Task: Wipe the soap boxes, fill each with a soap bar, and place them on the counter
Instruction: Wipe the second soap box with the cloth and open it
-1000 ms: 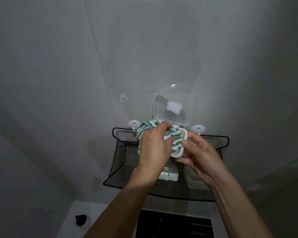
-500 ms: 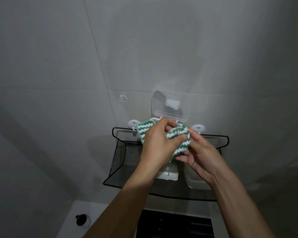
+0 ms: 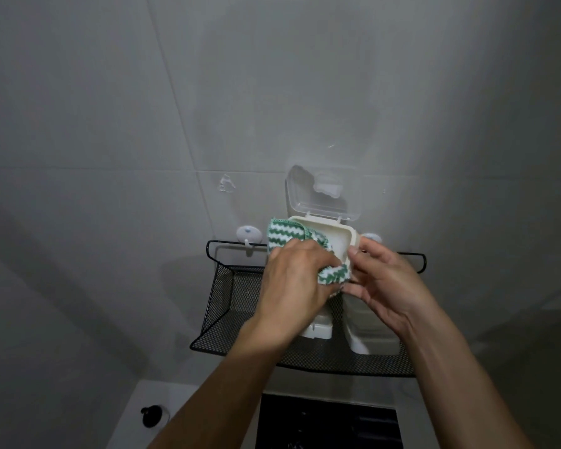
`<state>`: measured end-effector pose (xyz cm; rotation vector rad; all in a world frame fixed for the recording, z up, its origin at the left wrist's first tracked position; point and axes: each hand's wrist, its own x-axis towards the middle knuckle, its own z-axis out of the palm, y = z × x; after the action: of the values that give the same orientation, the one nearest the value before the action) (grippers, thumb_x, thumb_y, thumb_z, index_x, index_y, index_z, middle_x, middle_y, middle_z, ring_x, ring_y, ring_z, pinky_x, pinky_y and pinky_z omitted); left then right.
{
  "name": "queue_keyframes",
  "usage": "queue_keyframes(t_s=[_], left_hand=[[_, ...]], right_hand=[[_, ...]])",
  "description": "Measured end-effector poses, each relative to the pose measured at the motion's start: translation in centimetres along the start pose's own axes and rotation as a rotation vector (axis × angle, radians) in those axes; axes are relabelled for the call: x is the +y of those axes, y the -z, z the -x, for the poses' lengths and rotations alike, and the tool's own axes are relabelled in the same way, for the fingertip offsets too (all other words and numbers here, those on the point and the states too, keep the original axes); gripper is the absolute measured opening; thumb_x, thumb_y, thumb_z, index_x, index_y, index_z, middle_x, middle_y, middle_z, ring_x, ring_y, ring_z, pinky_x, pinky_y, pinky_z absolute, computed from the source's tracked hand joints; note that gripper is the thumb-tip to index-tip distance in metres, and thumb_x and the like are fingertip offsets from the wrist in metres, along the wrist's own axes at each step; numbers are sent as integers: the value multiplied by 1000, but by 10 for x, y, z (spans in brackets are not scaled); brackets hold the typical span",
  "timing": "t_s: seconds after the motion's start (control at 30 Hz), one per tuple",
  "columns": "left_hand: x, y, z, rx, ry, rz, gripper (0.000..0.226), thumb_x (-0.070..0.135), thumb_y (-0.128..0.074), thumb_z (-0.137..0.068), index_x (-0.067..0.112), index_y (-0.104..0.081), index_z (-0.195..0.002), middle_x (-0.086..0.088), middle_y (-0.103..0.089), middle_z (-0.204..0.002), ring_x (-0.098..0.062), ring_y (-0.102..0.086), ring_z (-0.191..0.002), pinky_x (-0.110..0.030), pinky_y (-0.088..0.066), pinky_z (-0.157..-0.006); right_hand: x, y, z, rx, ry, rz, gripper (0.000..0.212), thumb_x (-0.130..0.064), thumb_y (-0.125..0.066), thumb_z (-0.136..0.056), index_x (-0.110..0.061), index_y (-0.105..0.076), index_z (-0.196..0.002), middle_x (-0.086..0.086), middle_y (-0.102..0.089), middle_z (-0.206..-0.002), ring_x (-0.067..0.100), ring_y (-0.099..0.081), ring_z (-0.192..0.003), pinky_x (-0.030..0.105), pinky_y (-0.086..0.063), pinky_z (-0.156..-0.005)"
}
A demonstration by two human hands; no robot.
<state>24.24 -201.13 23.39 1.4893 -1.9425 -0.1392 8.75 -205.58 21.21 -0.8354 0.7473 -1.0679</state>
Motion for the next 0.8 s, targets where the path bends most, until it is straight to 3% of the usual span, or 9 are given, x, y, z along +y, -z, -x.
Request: queue_keyframes(t_s=[0.23,0.37,0.5,0.57,0.67,0.8], left_hand=[[8,-3,-2,138,71,116,31,38,-80,-78,20,-78,-102,4,-71,-93,-12,-61,-87,-32,-48,-78],[5,-2,2,68,-31,96,30,32,-83,-76,14,-76,-99,2,-69,-93,-15,-57,-90,-34,-46,-80],[-3,5,6,46,-226,-48,14,24,-77,-85,14,-75,-95,2,-64,-90,-19,-54,-91,-35,-42,-82],[-9,9,5,57,-300,-120,14,19,-79,-82,15,-77,-95,2,-65,-89,-19,-57,-92,-34,-41,-86],[-25,18,2,30,-326,-179,21,19,-85,-75,16,-78,-95,2,-68,-88,-20,-61,-93,-38,-44,-90],[-45,34,-1,-63,-300,-208,22,26,-85,-75,21,-78,-96,6,-70,-90,-16,-61,-96,-36,-43,-93]], right_hand=[[-1,-9,-1,20,10,27,16,-6,-59,-94,-7,-66,-109,10,-73,-86,14,-68,-64,29,-60,-60],[-6,-9,1,61,-5,62,31,-11,-68,-85,-3,-62,-115,18,-68,-93,21,-67,-72,34,-61,-62],[-9,-8,4,79,-11,101,11,-9,-61,-93,-6,-68,-102,19,-70,-89,27,-68,-72,37,-62,-61],[-11,-7,5,78,-17,132,11,-9,-58,-96,-7,-68,-99,18,-75,-90,26,-73,-72,37,-63,-62],[-14,-2,9,82,-26,164,12,-9,-57,-97,-5,-68,-97,19,-76,-89,26,-75,-73,37,-63,-62],[-16,0,13,87,-19,170,15,-5,-57,-97,-7,-68,-86,17,-76,-82,20,-75,-65,27,-59,-52]])
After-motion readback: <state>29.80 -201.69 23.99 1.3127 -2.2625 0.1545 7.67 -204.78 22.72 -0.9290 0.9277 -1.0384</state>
